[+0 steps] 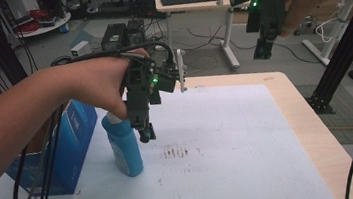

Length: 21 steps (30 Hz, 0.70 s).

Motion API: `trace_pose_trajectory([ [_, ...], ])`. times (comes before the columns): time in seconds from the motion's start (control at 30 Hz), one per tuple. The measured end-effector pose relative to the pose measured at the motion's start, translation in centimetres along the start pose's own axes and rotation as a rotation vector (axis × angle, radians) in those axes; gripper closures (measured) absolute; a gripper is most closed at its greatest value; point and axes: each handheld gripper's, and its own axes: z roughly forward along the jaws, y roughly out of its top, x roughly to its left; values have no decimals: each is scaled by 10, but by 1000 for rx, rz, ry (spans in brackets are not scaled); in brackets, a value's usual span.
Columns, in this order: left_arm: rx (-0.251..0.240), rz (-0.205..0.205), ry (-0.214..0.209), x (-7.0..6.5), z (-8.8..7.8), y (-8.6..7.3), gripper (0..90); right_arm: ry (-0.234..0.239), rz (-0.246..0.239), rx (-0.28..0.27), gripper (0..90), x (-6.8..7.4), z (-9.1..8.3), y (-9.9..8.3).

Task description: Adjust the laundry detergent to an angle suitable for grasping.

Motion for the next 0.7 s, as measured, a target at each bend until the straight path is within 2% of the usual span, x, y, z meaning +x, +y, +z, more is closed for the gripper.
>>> trace_pose_trajectory([
  [0.17,-9,4,-2,0,-1,1,18,-3,1,-12,31,0,-1,-1],
  [0.33,10,11,-7,2,3,2,18,1,4,-29,30,-2,1,-4],
  [0.47,9,16,-11,2,3,2,18,0,6,-10,31,-3,4,-5],
  [0.6,2,18,-18,3,3,2,18,-7,11,-22,31,-3,3,-7],
  [0.7,2,32,-19,3,1,2,18,-4,30,-11,31,-4,4,-8],
])
